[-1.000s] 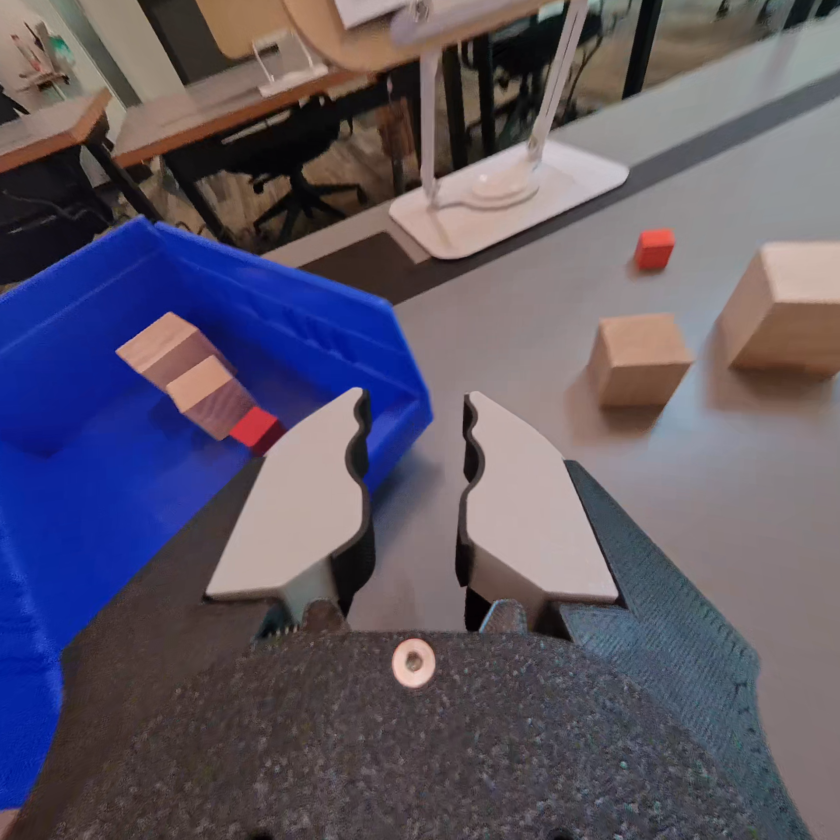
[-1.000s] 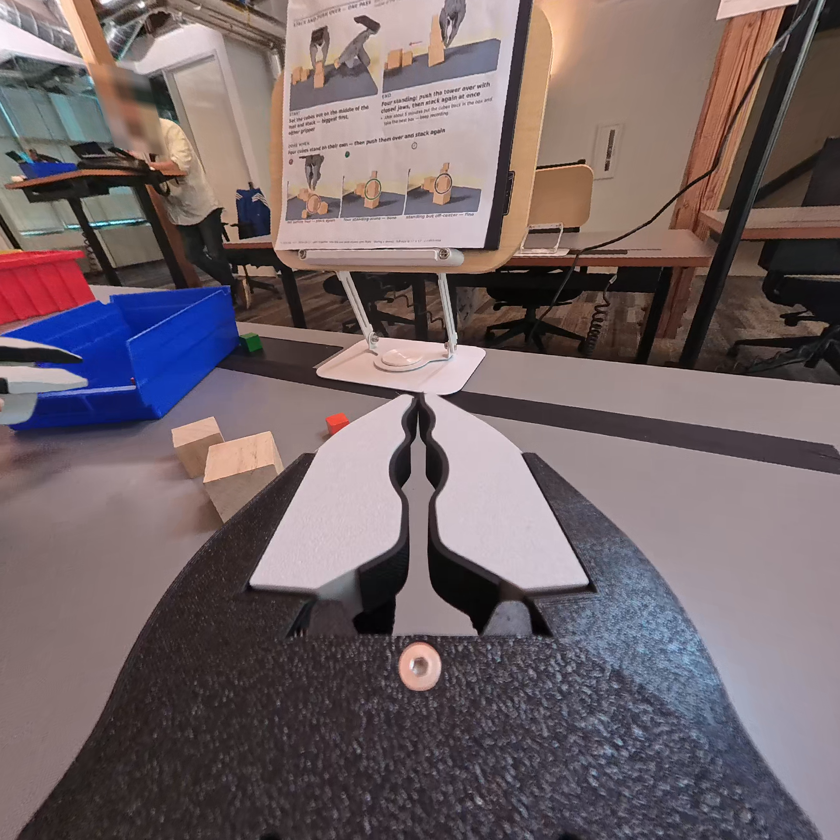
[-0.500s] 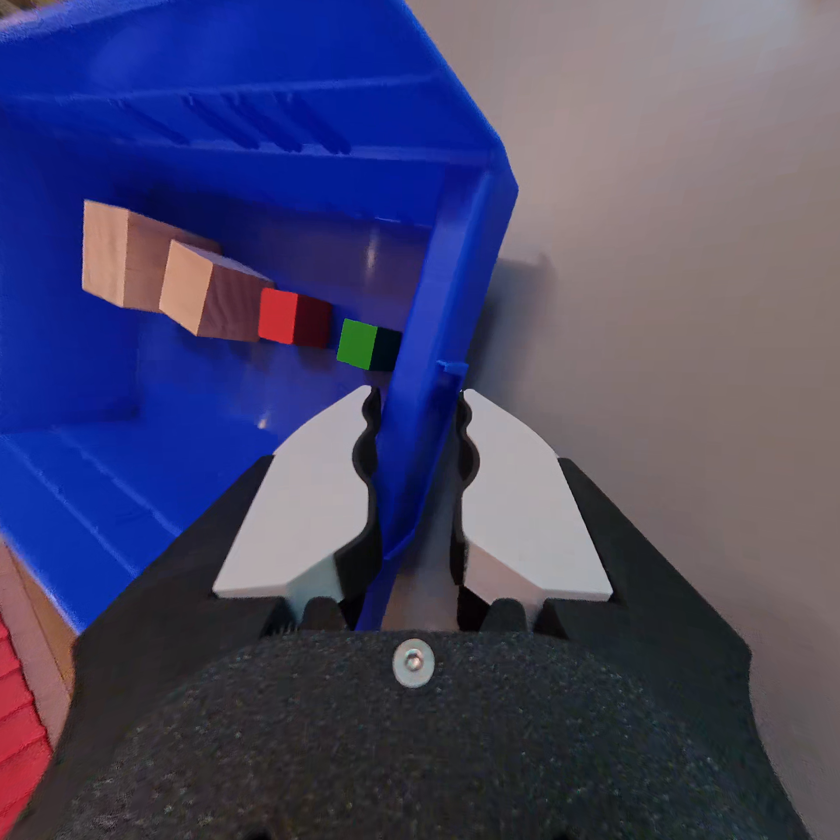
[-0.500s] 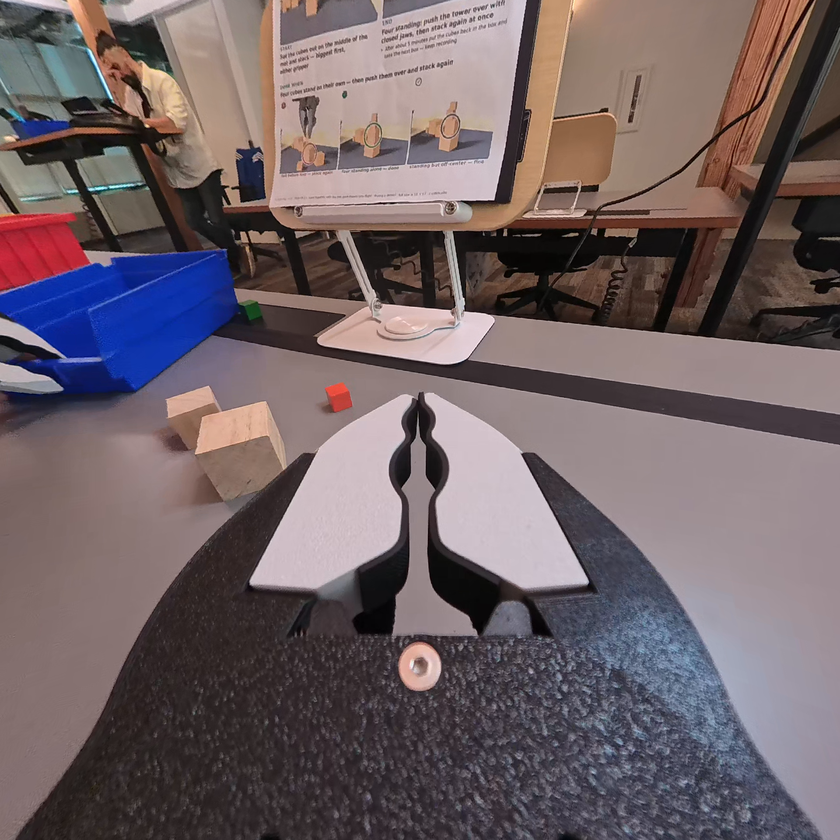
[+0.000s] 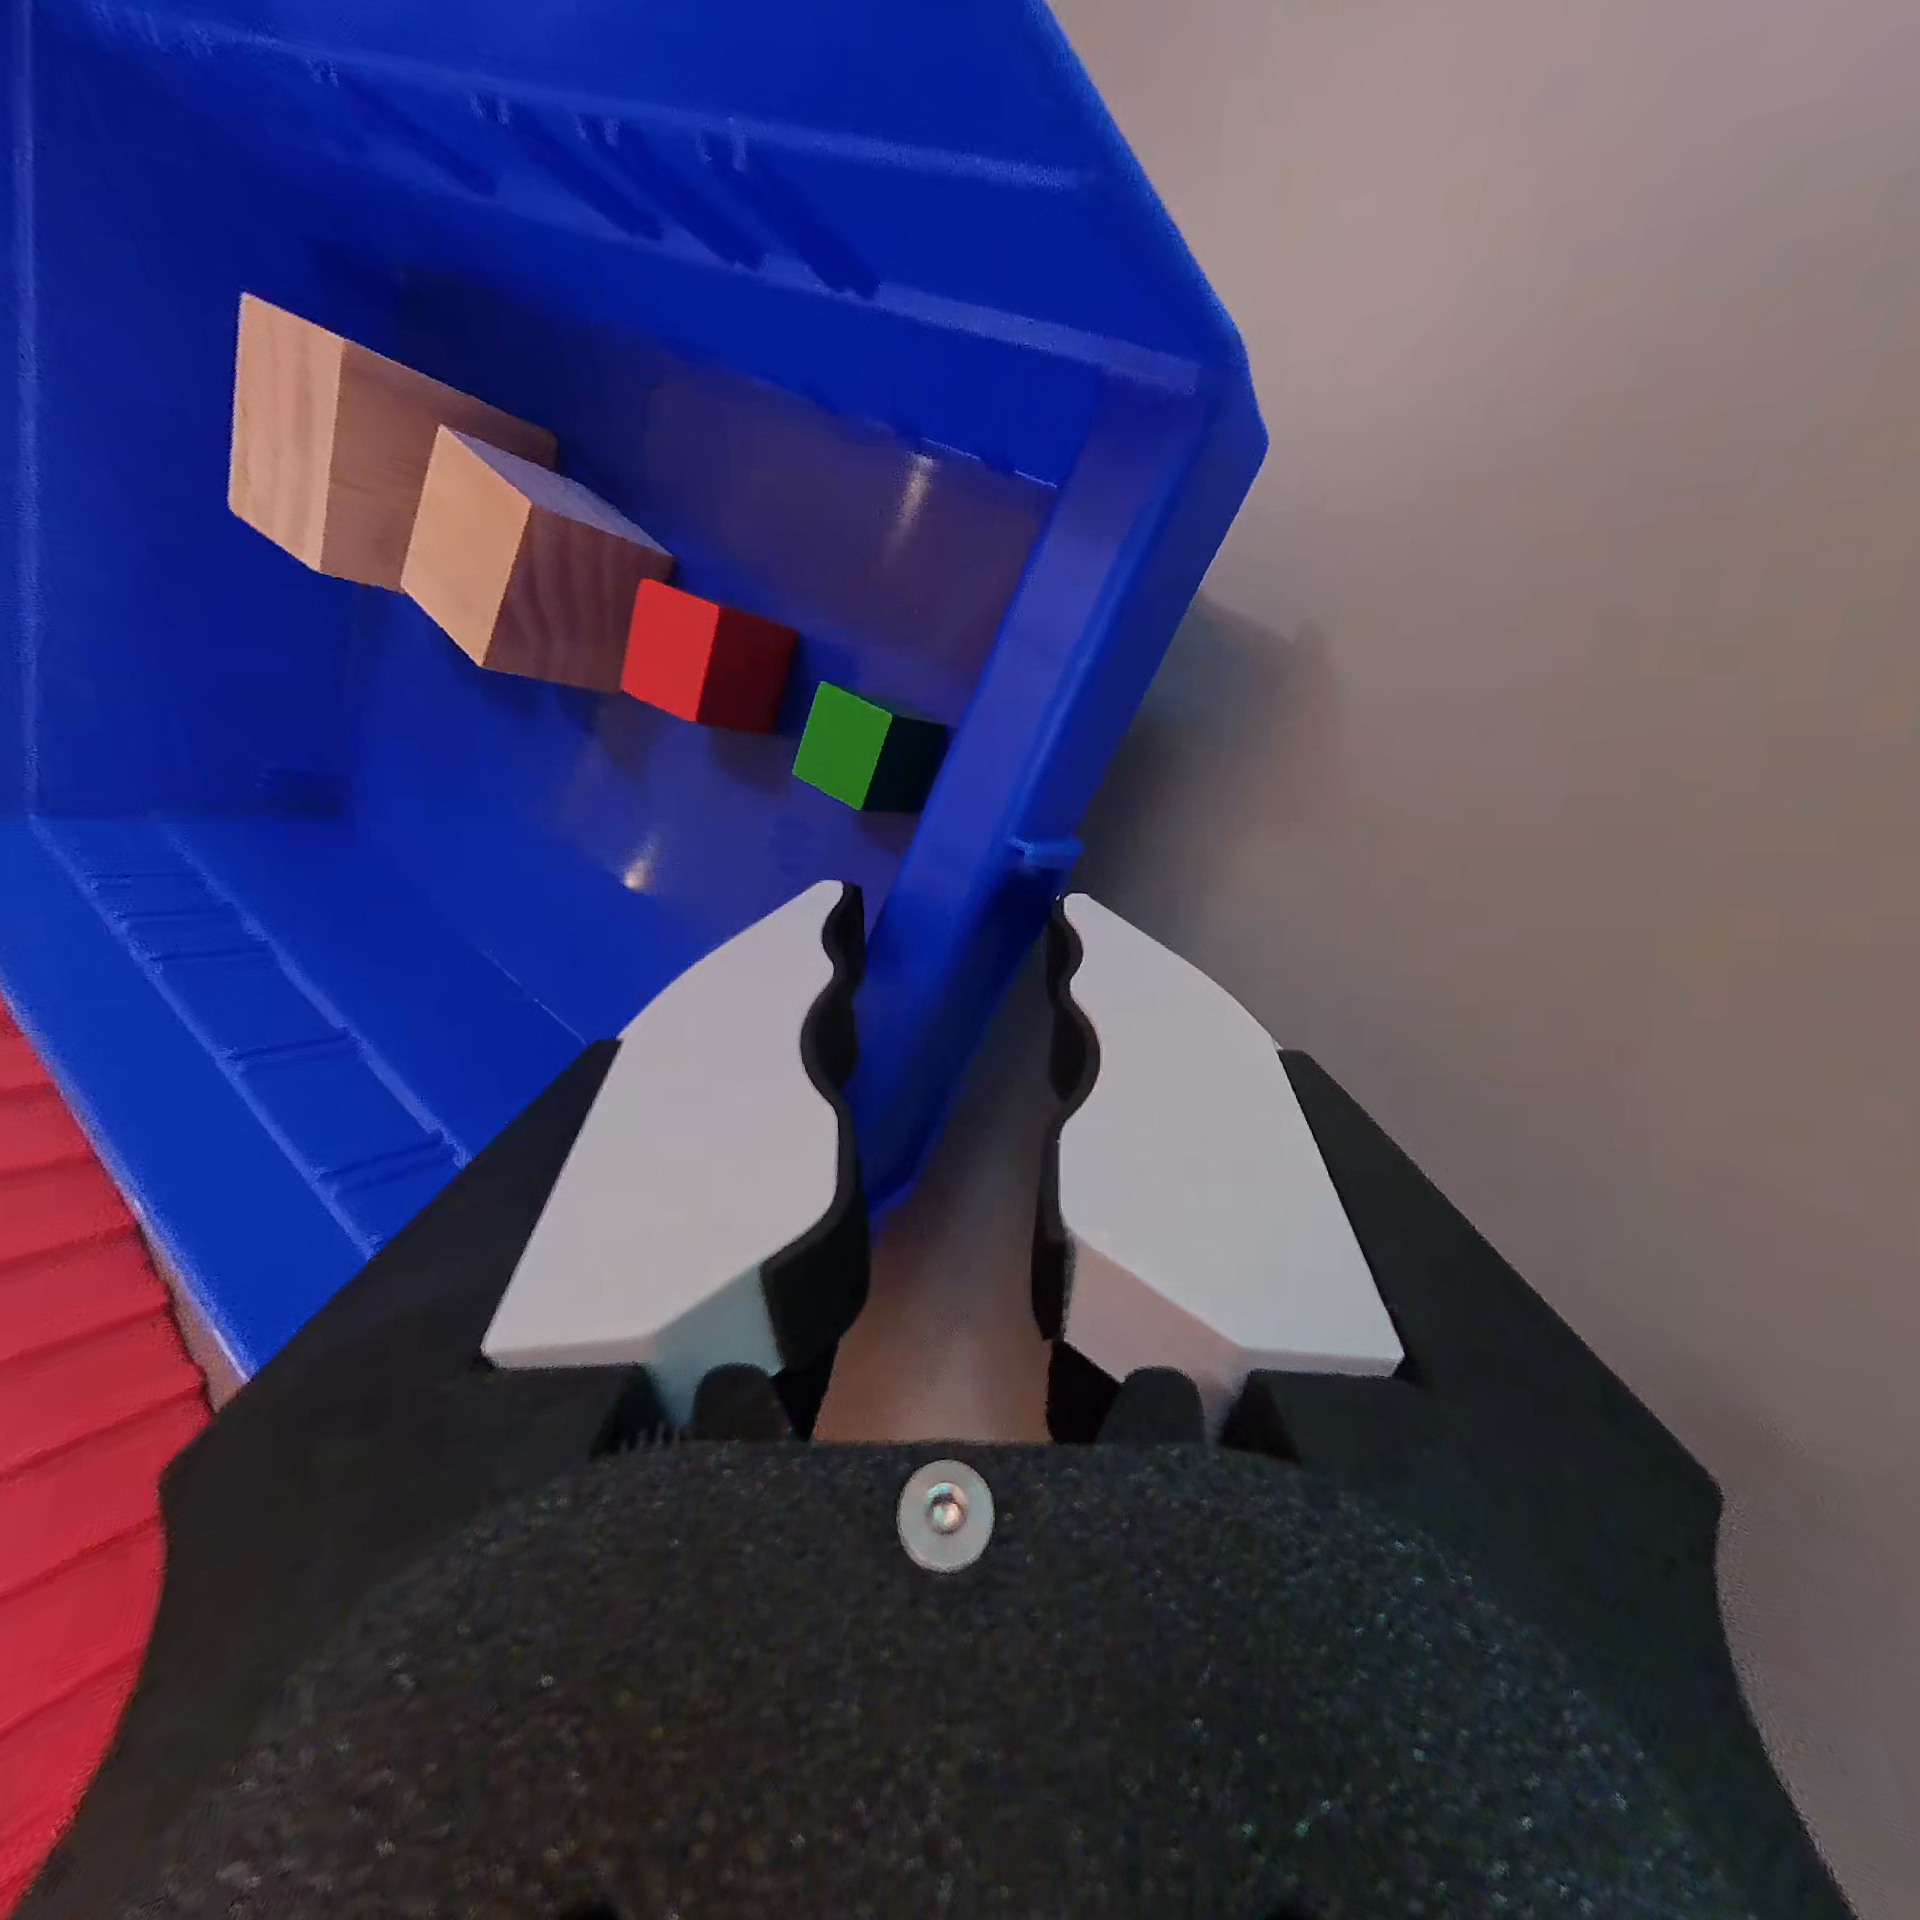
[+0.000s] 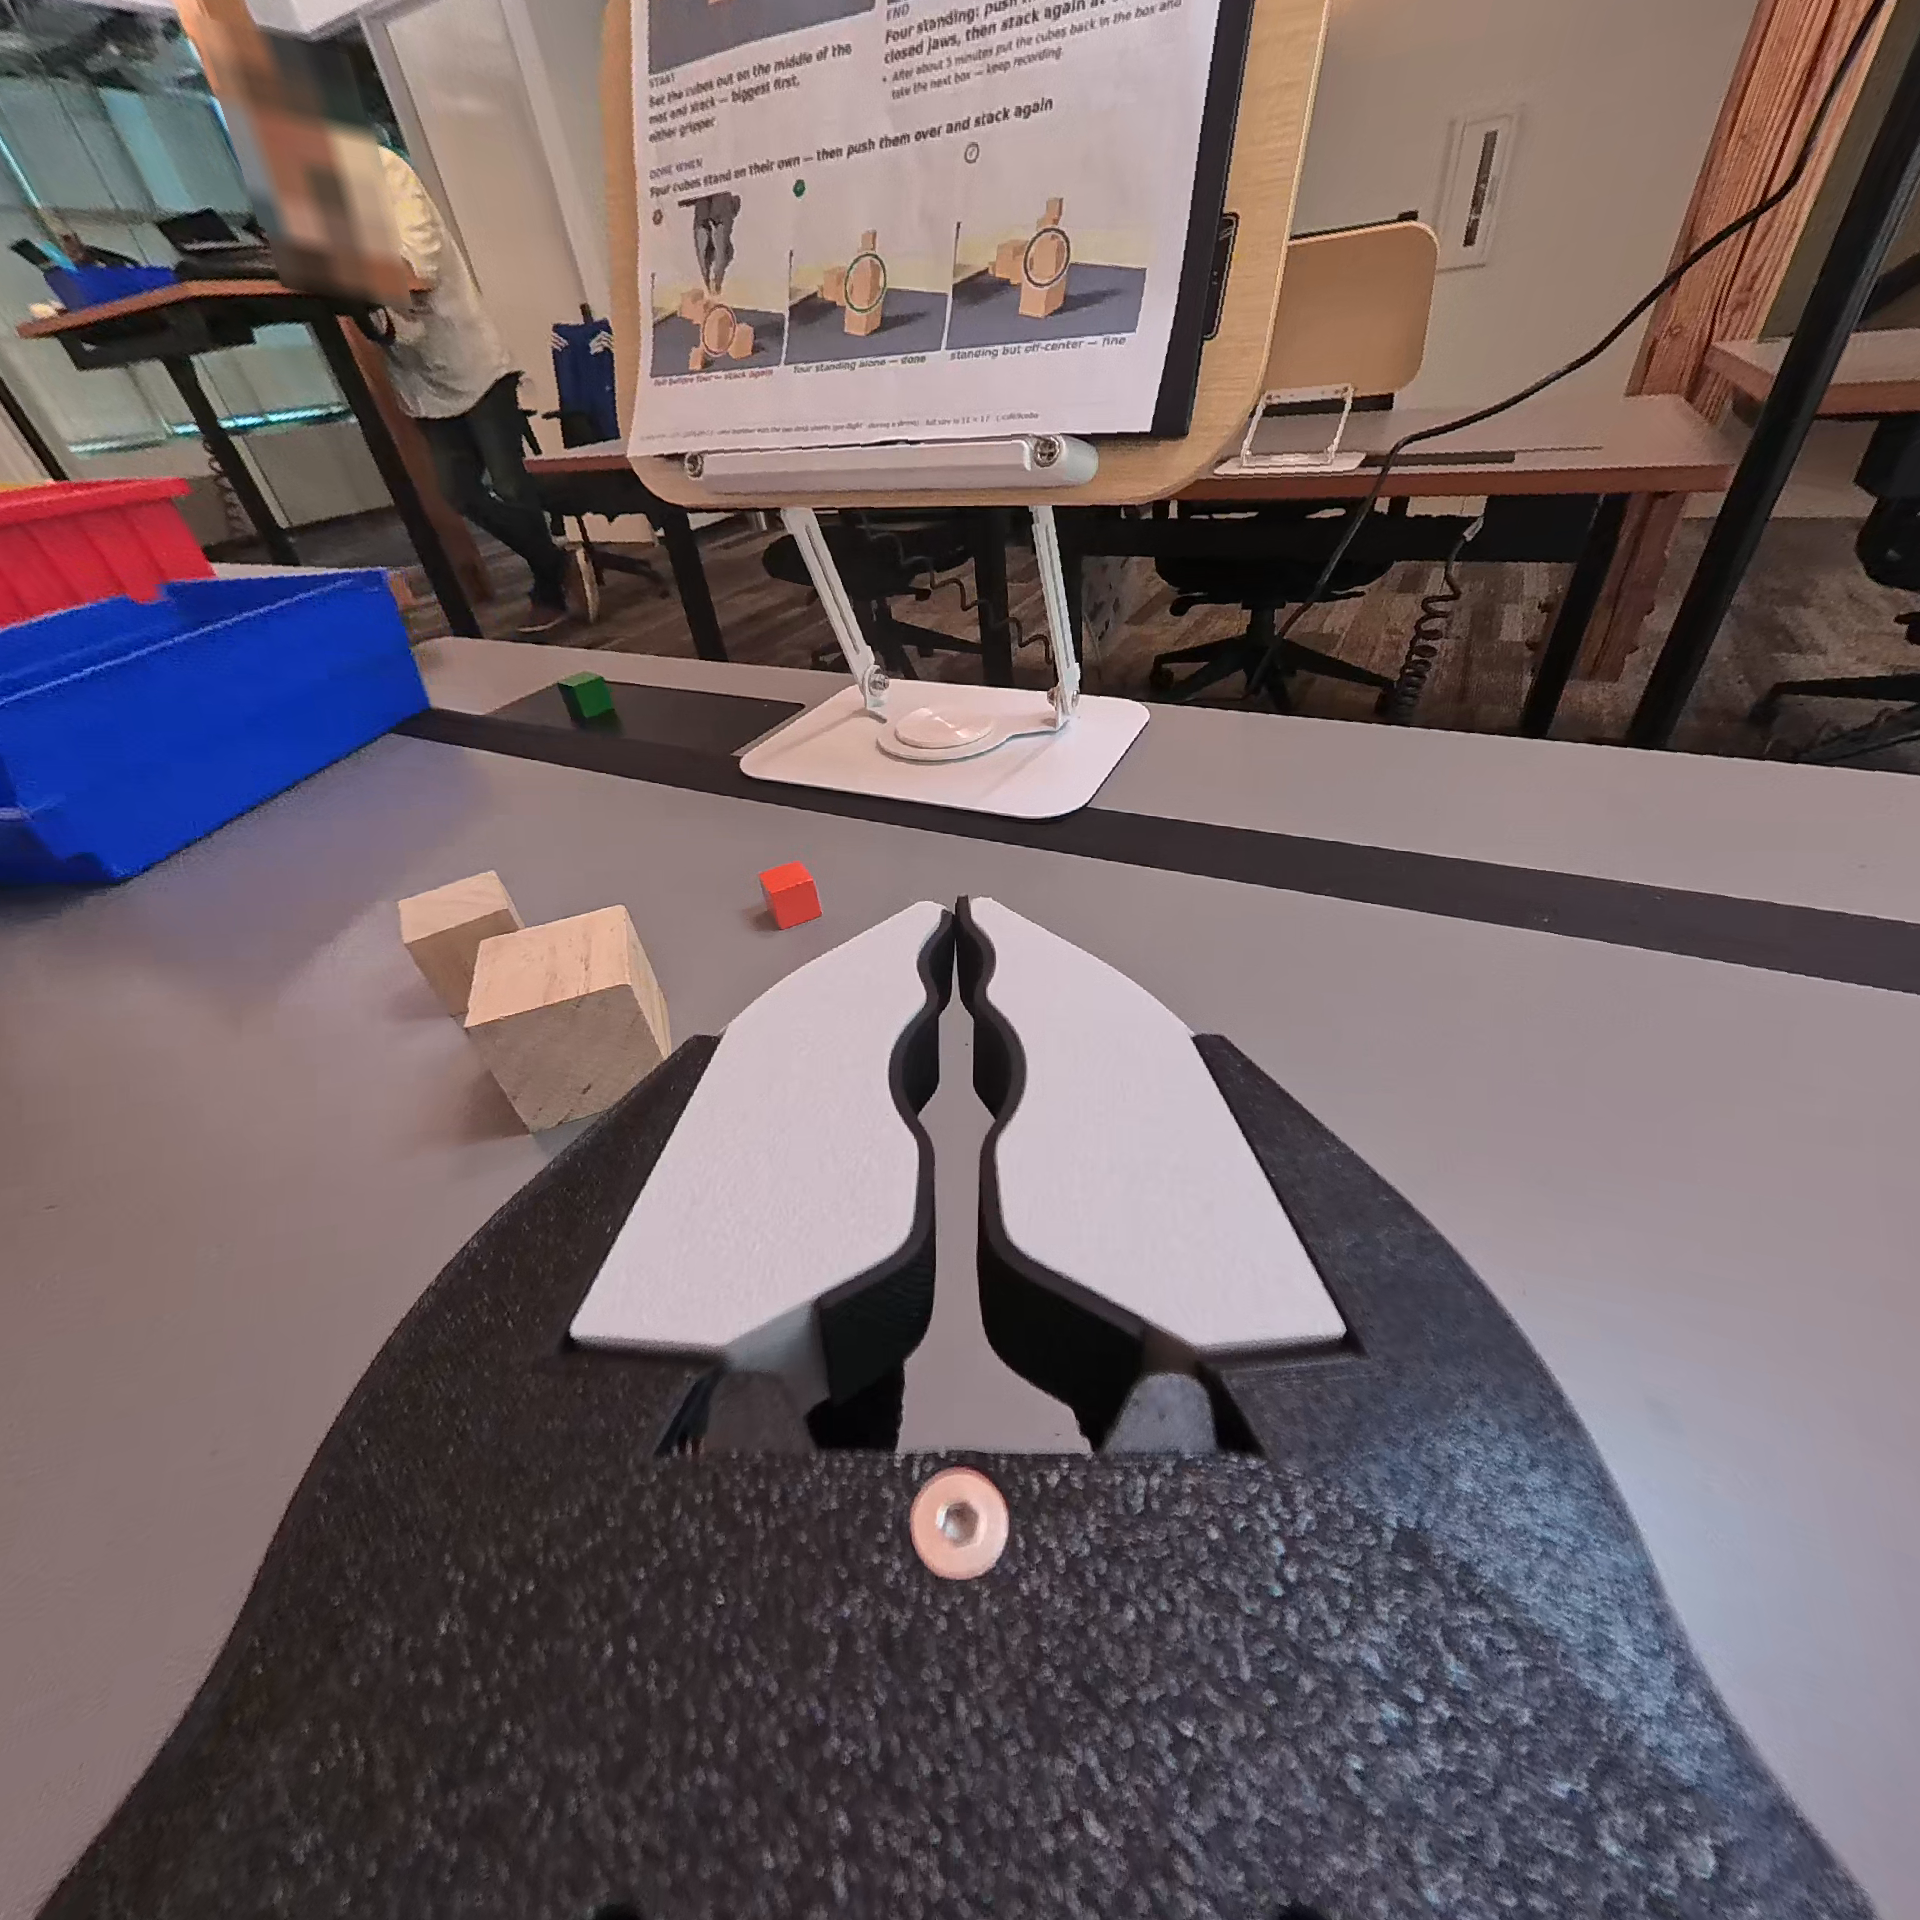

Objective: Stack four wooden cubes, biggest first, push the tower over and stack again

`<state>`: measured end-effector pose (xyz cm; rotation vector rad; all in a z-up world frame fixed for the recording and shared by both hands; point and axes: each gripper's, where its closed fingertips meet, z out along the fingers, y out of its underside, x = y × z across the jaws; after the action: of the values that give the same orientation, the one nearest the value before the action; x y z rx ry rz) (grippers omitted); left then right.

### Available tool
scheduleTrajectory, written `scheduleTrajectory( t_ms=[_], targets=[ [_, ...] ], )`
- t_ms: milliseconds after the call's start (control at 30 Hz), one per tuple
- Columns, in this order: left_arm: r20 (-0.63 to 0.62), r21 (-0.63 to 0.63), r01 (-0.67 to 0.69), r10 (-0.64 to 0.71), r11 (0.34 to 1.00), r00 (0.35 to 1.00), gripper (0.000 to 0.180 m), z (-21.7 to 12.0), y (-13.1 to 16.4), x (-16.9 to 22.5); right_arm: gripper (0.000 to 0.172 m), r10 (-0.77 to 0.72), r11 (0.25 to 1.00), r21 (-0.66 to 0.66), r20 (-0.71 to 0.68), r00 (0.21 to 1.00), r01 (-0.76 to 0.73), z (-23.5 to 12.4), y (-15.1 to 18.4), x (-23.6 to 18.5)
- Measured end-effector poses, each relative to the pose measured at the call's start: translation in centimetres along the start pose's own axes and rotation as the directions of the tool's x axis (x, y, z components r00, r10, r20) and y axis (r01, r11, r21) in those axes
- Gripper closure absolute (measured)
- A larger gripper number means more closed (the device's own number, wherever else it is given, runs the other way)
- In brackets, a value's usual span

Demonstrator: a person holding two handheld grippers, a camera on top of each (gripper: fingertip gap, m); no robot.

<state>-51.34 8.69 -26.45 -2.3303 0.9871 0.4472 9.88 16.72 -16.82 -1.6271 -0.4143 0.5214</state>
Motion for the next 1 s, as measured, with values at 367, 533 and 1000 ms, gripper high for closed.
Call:
scheduleTrajectory(
  t_ms=[367, 533, 1000],
  targets=[
    [0.083, 0.620, 0.297, -0.437, 0.727, 0.896, 0.167, -10.1, -5.0, -0.3, 0.170, -0.011, 0.999, 0.050, -0.058, 0.998, 0.014, -0.6, -1.1, 1.1],
    [-0.139, 0.715, 0.457, -0.532, 0.530, 0.835, 0.180, -10.1, -14.5, 5.7, 0.168, -0.049, 0.995, 0.077, -0.096, 0.994, 0.056, -1.0, -1.8, 1.3],
    [-0.517, 0.490, 0.596, -0.338, 0.636, 0.786, 0.119, -3.8, -35.2, 23.3, 0.169, -0.030, 0.993, 0.109, -0.058, 0.998, 0.037, -1.3, -2.7, 0.8]
  ],
)
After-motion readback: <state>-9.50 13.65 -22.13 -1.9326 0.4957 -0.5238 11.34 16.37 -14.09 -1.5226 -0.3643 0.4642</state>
